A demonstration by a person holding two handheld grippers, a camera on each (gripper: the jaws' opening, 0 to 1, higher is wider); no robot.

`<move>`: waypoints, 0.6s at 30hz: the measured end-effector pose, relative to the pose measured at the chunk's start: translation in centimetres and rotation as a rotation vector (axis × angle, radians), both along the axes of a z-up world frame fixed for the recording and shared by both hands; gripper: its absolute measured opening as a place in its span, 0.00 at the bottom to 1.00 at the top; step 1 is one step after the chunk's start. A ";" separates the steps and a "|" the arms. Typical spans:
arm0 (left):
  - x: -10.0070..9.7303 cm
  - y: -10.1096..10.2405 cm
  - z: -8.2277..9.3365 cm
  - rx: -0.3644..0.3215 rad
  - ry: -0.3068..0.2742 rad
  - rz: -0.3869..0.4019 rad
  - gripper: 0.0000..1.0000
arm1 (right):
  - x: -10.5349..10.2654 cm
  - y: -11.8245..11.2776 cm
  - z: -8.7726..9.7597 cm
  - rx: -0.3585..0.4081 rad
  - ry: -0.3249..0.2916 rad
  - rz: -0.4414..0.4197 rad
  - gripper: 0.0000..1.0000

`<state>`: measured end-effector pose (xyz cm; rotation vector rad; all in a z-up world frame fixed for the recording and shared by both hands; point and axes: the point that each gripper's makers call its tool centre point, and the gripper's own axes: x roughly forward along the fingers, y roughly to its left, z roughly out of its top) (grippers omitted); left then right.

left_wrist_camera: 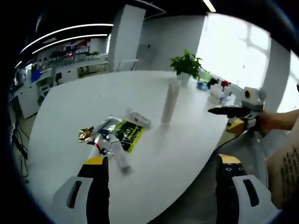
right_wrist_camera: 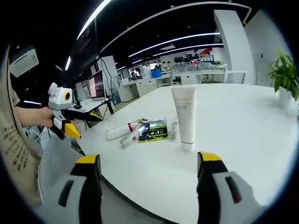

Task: Arrange the skincare products in the storage area until every visible bottle or jar stands upright without overlapping.

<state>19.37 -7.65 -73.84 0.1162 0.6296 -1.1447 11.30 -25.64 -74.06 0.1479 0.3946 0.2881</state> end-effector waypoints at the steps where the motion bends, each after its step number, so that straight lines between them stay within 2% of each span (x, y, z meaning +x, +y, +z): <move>1: 0.0 0.2 0.0 -0.003 0.000 0.011 0.93 | 0.0 0.0 0.0 0.000 0.000 0.000 0.86; 7: -0.3 1.8 -0.8 0.012 0.011 0.053 0.94 | 0.0 -0.1 -0.7 -0.001 0.011 -0.007 0.92; 18: -0.9 3.3 -1.9 0.032 0.037 0.101 0.95 | 0.1 -0.1 -1.4 0.003 0.027 -0.001 0.93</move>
